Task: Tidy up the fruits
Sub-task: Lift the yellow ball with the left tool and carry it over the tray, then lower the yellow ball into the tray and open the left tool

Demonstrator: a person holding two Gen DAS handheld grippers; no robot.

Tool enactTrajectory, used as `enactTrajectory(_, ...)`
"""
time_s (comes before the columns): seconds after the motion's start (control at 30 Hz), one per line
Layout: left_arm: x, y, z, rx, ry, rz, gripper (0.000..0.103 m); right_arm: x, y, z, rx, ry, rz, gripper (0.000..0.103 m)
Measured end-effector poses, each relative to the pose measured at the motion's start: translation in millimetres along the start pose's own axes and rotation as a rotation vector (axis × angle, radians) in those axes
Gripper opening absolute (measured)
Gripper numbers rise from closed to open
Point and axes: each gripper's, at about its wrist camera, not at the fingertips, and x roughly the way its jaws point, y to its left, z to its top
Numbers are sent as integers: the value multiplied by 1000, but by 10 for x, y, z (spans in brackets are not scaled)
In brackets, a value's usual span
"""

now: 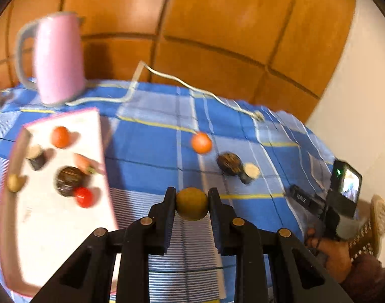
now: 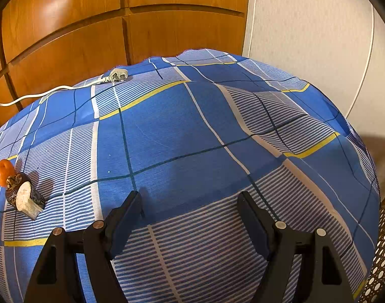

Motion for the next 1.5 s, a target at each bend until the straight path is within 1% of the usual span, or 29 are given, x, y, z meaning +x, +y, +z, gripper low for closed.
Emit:
enactTrajectory(0.13,-198,231,54,-64,-65,88,26,-1,2,0,0,0,-1,79)
enactTrajectory(0.33,-369,583,67,-138,-112,214,26,2,1,0,-2,0,-2,79)
enactTrajectory(0.63,-461,1242,-154,-253,-91,363,26,-3,15,-3,-4,1,-14,79)
enactTrajectory(0.83,-470,1558,-242,-321,-74,439,26,-7,15,-7,-7,1,-17,79)
enactTrajectory(0.97,-454,1706,-276,-348,-66,469,26,-6,27,-7,-8,1,-19,79)
enactTrajectory(1.03,-423,1747,-286,-360,-57,472,26,-6,29,-7,-8,1,-19,79)
enactTrajectory(1.27,-306,1828,-302,-370,-26,498,27,-4,35,-2,-14,1,-25,79)
enactTrajectory(1.37,-288,1856,-316,-375,-26,502,27,-6,31,-3,-17,1,-27,79)
enactTrajectory(1.4,-280,1866,-322,-376,-23,501,29,-7,35,-4,-17,1,-27,79)
enactTrajectory(1.43,-284,1878,-333,-385,-27,494,40,-7,39,-3,-17,1,-27,79)
enactTrajectory(1.47,-289,1880,-335,-389,-31,495,45,-8,39,-4,-18,1,-28,79)
enactTrajectory(1.5,-294,1883,-340,-392,-37,487,46,-7,44,-3,-19,1,-29,79)
